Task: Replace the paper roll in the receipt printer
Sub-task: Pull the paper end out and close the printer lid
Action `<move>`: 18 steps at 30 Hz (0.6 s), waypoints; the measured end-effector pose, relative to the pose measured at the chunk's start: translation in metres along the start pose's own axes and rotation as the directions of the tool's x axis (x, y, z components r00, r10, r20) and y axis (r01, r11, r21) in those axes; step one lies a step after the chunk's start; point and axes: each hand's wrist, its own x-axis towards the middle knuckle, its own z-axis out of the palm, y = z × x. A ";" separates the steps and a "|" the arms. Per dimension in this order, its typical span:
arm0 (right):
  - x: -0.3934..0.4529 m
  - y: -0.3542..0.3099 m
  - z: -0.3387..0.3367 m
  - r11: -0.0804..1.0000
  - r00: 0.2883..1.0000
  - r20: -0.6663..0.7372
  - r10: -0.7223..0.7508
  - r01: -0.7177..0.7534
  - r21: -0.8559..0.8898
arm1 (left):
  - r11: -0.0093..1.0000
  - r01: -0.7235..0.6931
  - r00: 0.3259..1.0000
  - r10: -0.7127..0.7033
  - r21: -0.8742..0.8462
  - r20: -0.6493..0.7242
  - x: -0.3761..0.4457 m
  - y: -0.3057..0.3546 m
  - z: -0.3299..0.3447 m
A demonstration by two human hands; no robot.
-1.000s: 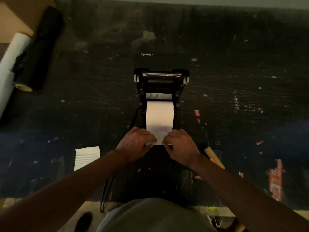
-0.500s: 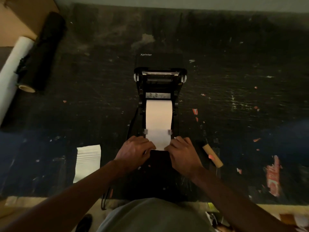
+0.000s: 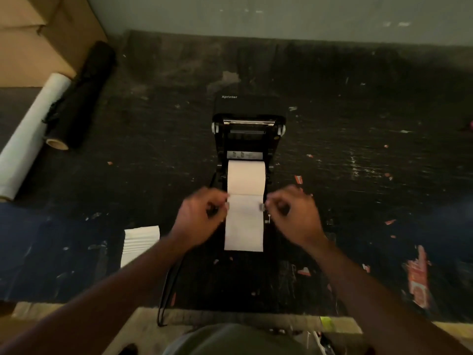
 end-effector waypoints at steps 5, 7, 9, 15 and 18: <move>0.114 -0.023 -0.057 0.967 0.941 -0.247 0.230 -0.193 0.166 | 0.963 0.223 0.902 -0.262 -0.152 -0.342 0.109 0.026 -0.057; 0.150 -0.038 -0.072 0.927 0.934 -0.117 0.338 -0.309 0.213 | 0.923 0.319 0.889 -0.370 -0.217 -0.270 0.146 0.033 -0.069; 0.170 -0.047 -0.075 0.903 0.923 0.010 0.385 -0.379 0.203 | 0.880 0.392 0.888 -0.438 -0.268 -0.140 0.165 0.043 -0.073; 0.137 -0.047 -0.070 0.902 0.902 -0.139 0.408 -0.374 0.214 | 0.939 0.344 0.918 -0.339 -0.014 -0.205 0.124 0.063 -0.072; 0.086 -0.049 -0.062 0.886 0.894 -0.166 0.417 -0.359 0.294 | 0.946 0.315 0.916 -0.323 -0.072 -0.237 0.081 0.061 -0.061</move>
